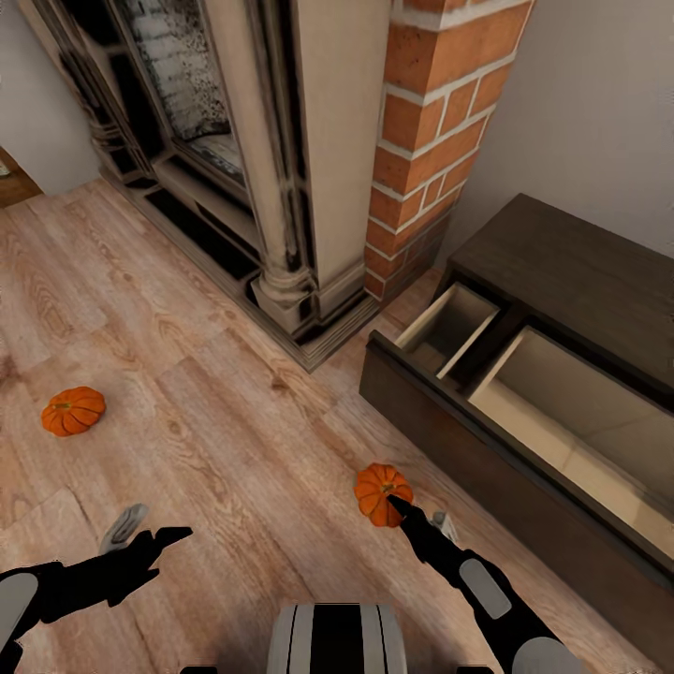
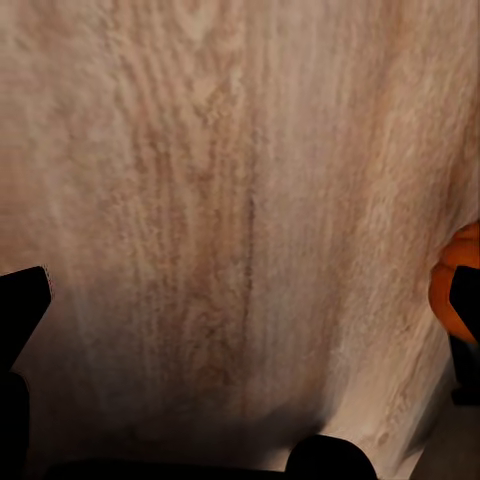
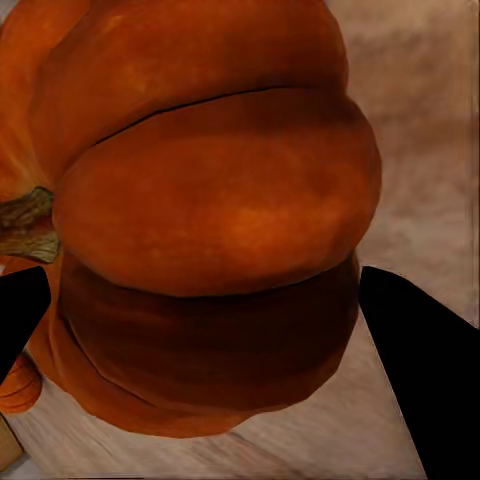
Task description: Place each of the two pumpkins and all three candles from the living room inside a cabinet in the living room (use any cabinet), then make sure every cabinet is closed, and position the cauldron so it is next to a table in the living room.
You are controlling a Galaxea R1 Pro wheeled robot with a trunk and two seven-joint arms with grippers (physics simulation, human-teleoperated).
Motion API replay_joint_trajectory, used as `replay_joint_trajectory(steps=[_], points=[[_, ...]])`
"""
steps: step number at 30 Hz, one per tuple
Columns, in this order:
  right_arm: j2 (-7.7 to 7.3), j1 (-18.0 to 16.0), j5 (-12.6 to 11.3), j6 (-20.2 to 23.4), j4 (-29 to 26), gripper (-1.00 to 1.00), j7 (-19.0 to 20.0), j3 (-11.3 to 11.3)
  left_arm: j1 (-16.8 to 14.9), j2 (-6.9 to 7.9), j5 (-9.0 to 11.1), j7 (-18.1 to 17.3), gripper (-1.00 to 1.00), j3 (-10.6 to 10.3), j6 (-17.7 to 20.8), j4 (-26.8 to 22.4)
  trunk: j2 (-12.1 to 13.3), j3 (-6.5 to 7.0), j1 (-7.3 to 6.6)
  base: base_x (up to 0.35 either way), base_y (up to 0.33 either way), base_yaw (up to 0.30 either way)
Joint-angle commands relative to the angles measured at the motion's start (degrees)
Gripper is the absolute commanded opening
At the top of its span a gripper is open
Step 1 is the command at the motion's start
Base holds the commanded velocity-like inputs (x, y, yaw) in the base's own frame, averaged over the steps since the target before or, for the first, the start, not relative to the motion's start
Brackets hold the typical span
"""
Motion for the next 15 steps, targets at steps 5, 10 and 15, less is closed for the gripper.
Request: replay_joint_trajectory(steps=[5,10,15], points=[[0.08,0.0,0.0,0.3,-0.1,-1.0,-0.4,0.0,0.0,0.0,0.1,-0.1,1.0,1.2,0.2,0.0,0.0,0.66,-0.08,-0.061,0.0,0.0],[0.09,-0.7,-0.1,0.5,-0.1,-1.0,-0.4,2.1,0.0,0.08,0.1,-0.1,1.0,1.9,0.4,0.1,0.1,1.77,-0.21,-0.007,0.0,0.0],[0.39,-1.7,-0.2,0.9,-0.5,-1.0,-0.4,6.9,0.0,1.25,0.0,0.0,1.0,2.1,0.4,0.2,0.2,2.88,-0.34,0.0,0.0,0.0]])
